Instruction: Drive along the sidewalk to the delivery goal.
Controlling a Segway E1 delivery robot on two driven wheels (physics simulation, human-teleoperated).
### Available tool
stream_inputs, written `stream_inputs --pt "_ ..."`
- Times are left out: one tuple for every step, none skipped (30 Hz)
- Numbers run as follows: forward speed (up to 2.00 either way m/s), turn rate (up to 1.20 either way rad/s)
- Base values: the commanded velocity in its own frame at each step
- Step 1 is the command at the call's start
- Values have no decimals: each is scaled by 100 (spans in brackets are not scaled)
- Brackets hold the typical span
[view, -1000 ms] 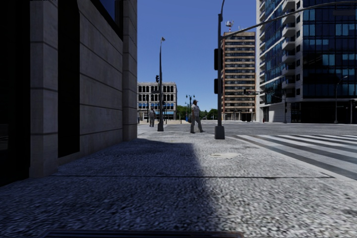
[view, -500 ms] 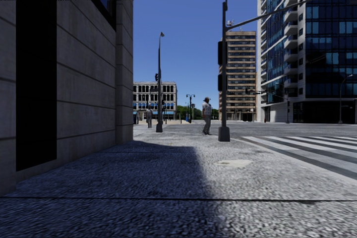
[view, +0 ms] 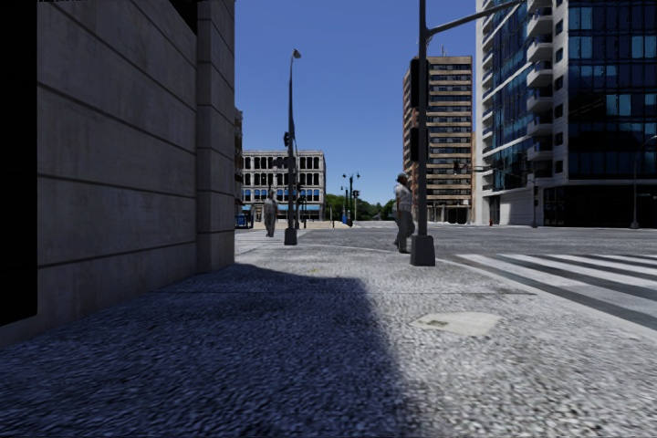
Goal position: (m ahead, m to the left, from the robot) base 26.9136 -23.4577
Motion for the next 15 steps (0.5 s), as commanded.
stream_inputs --pt "147 0" --pt "147 0" --pt "147 0" --pt "147 0" --pt "147 0" --pt "147 0" --pt "147 0" --pt "147 -3" --pt "147 -8" --pt "147 -10" --pt "147 -11" --pt "147 -11" --pt "147 -11" --pt "147 -19" --pt "147 -27"
